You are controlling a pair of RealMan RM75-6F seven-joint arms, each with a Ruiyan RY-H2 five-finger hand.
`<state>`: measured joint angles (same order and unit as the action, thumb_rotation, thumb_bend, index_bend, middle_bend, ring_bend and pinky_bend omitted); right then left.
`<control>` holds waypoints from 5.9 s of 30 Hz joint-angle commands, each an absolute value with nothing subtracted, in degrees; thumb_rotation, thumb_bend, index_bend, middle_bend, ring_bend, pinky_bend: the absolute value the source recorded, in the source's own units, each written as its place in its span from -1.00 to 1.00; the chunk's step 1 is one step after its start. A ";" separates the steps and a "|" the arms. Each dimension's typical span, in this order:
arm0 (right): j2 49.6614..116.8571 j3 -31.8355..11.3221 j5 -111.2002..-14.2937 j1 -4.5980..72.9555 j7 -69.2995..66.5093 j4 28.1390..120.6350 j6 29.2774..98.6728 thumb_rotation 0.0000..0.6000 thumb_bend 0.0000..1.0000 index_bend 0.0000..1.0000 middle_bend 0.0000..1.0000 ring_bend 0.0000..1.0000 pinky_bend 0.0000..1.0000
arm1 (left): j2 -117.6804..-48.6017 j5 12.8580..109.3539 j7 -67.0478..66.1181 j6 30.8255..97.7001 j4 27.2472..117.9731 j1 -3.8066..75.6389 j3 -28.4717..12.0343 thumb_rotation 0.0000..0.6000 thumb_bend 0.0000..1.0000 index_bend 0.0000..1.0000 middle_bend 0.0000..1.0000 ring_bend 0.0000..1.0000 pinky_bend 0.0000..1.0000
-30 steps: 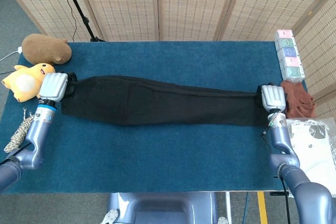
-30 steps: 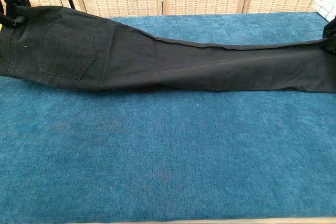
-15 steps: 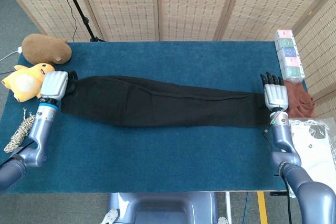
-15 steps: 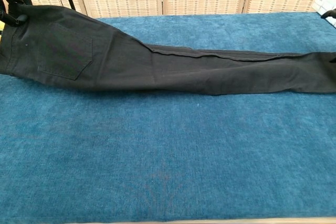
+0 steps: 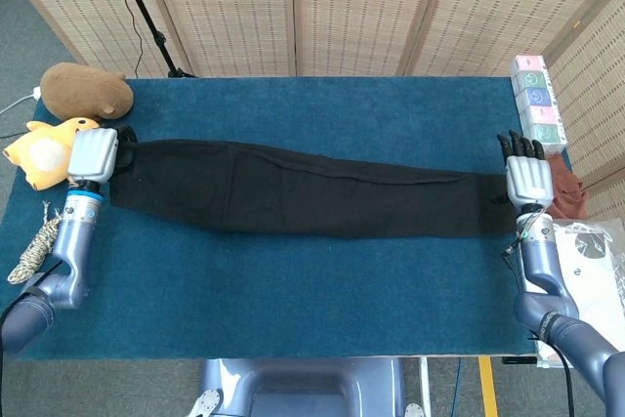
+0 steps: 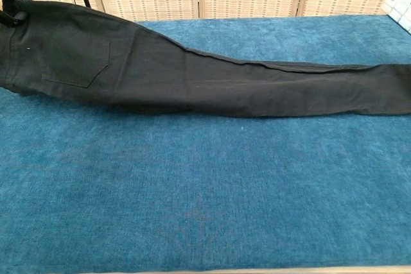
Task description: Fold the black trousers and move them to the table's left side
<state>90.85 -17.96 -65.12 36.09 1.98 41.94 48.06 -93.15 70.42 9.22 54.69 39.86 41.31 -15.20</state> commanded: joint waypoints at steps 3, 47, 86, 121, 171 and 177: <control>90.07 -18.12 -64.41 35.79 2.89 43.80 48.58 1.00 -1.00 -0.90 -1.00 -1.00 -0.94 | -94.59 70.48 8.94 53.20 37.78 42.04 -14.80 1.00 0.00 0.21 0.20 -0.10 0.09; 77.72 -9.95 -70.92 20.56 2.12 71.58 68.60 1.00 -1.00 -1.00 -1.00 -1.00 -1.00 | -82.35 82.98 19.69 62.46 54.50 28.68 -1.97 1.00 -0.76 -1.00 -1.00 -1.00 -0.93; 73.61 -9.77 -72.41 13.68 -2.62 81.10 74.31 1.00 -1.00 -1.00 -1.00 -1.00 -1.00 | -105.30 84.56 24.56 62.43 19.73 28.89 -1.98 1.00 -0.54 -0.37 -0.52 -0.71 -0.72; 72.83 -10.18 -73.01 13.10 -3.03 82.69 74.48 1.00 -1.00 -0.99 -1.00 -1.00 -1.00 | -108.43 82.82 23.78 56.60 14.68 31.89 -4.00 1.00 0.51 -0.36 -0.51 -0.70 -0.72; 72.48 -9.82 -73.92 13.01 -3.28 84.96 74.10 1.00 -1.00 -0.98 -1.00 -1.00 -1.00 | -99.48 88.18 24.58 64.04 7.49 25.02 1.34 1.00 0.55 0.40 0.28 0.06 -0.26; 72.58 -9.83 -73.75 13.08 -3.13 84.84 73.90 1.00 -1.00 -0.98 -1.00 -1.00 -1.00 | -98.30 86.83 27.06 66.47 7.76 24.45 -0.17 1.00 0.55 0.40 0.28 0.07 -0.26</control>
